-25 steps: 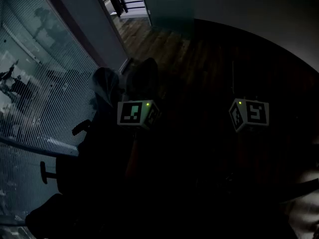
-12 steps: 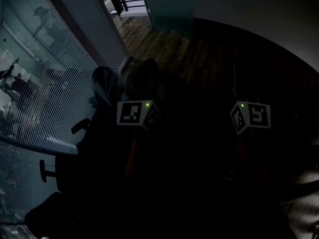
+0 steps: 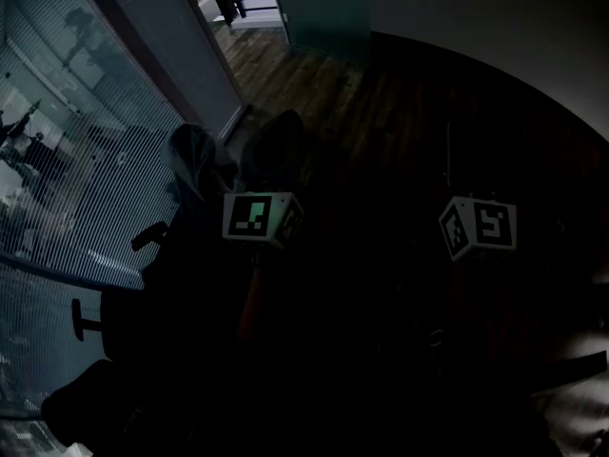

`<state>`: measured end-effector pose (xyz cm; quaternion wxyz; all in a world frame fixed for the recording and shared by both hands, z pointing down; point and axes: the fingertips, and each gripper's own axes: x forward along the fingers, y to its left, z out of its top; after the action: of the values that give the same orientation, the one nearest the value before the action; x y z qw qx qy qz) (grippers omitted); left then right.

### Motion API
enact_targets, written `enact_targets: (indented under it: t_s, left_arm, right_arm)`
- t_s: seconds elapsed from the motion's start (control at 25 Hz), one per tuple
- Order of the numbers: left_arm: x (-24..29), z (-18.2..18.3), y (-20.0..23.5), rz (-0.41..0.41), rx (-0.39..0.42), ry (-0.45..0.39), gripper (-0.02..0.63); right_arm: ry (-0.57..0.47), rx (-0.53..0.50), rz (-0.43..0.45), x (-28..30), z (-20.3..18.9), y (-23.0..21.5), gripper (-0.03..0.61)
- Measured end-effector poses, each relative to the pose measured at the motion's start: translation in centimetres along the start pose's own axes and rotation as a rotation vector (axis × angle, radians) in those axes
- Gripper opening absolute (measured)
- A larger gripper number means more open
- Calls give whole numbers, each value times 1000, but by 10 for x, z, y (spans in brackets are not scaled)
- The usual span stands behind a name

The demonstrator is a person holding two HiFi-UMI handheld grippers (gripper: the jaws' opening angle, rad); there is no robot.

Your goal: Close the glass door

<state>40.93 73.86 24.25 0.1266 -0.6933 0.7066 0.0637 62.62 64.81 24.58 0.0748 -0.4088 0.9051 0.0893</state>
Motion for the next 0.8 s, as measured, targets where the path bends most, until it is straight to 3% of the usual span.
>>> enact_targets:
  t_s: [0.32, 0.56, 0.8]
  left_arm:
    - [18, -4, -14, -4, 9, 9, 2]
    - [39, -22, 5, 4, 4, 13, 2]
    - [96, -42, 34, -15, -5, 0, 2]
  right_arm:
    - [1, -1, 16, 16, -9, -18, 3]
    - [15, -13, 27, 45, -29, -16, 3]
    - [8, -23, 5, 101, -44, -27, 3]
